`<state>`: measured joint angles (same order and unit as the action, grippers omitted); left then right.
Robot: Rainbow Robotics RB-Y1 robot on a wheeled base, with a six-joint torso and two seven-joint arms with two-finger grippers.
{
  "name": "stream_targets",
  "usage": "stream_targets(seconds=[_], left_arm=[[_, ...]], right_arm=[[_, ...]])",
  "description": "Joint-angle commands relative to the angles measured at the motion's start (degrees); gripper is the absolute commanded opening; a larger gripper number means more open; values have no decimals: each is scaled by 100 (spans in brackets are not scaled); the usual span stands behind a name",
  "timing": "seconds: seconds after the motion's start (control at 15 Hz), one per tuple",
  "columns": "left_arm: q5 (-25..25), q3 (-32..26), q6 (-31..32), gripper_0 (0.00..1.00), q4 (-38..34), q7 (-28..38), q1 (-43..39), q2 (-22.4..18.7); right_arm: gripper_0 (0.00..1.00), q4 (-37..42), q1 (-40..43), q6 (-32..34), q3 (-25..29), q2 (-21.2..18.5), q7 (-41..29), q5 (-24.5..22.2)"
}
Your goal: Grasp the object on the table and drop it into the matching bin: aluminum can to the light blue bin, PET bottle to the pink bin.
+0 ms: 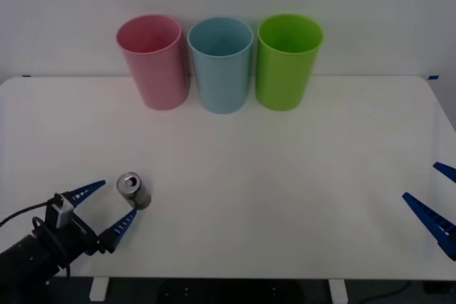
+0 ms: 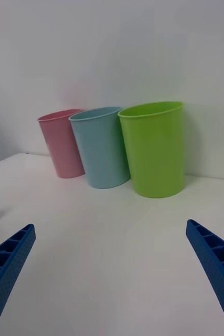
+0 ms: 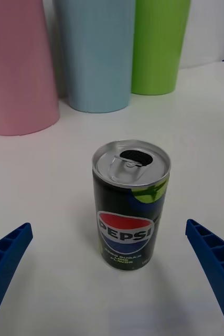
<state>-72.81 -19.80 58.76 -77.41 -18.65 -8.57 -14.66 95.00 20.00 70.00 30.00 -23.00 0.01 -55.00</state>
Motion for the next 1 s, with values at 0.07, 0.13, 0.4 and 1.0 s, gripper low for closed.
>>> stream_targets(seconds=[0.07, 0.13, 0.4, 1.0], left_arm=[[13, 64, -5, 100, 454, -68, 347, -2], [30, 108, -5, 100, 604, -112, 461, 7], [83, 231, -5, 100, 1166, -279, 874, -2], [268, 618, -339, 100, 1316, -596, 1032, 7]], right_arm=[[100, 0, 0, 0, 0, 0, -1, 0], [100, 0, 0, 0, 0, 0, -1, 0], [100, 0, 0, 0, 0, 0, -1, 0], [100, 0, 0, 0, 0, 0, -1, 0]])
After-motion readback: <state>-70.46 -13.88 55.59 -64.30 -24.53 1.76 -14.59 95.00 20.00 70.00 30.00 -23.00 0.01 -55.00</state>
